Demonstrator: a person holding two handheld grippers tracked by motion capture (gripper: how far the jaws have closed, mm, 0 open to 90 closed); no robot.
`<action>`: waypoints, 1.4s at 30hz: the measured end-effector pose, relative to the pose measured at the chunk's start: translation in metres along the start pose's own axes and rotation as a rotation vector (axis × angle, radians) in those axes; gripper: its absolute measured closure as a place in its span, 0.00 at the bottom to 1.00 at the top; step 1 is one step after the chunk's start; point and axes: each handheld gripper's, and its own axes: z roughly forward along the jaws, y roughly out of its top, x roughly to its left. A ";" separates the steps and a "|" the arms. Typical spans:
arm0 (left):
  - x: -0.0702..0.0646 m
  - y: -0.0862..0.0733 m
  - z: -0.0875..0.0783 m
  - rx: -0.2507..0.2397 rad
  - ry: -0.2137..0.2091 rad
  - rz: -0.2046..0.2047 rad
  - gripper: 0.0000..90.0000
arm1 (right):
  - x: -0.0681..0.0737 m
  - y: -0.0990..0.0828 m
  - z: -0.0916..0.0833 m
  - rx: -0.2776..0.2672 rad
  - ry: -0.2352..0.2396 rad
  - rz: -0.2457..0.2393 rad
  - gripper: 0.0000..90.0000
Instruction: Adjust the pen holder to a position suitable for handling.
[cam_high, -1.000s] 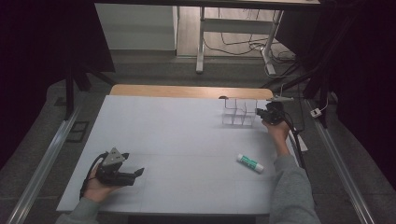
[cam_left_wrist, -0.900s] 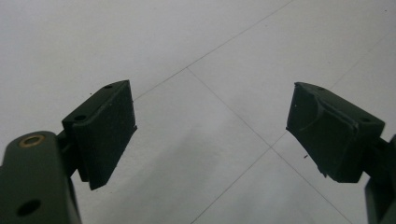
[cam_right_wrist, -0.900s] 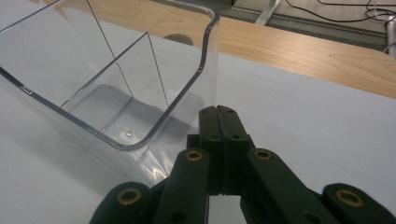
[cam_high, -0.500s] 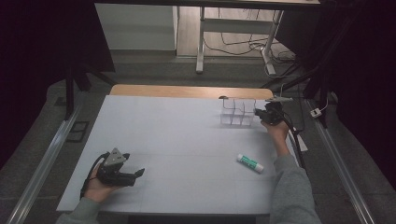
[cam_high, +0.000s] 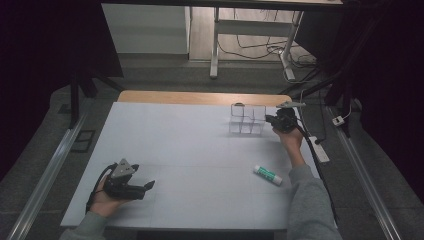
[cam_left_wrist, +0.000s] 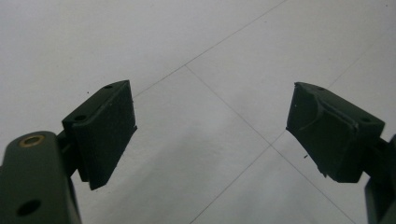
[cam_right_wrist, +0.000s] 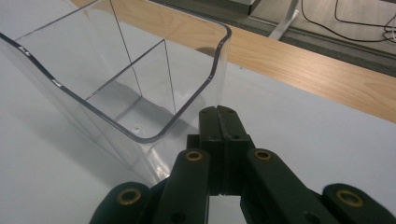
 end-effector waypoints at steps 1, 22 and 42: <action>0.000 0.000 0.000 0.000 0.000 0.000 0.17 | 0.001 0.001 0.001 0.004 0.009 0.007 0.99; 0.000 0.000 0.000 -0.001 -0.004 0.004 0.17 | 0.026 0.012 0.012 0.023 0.031 -0.035 0.99; -0.001 0.000 0.000 0.002 -0.004 0.007 0.17 | 0.057 0.025 0.032 0.030 0.084 -0.074 0.99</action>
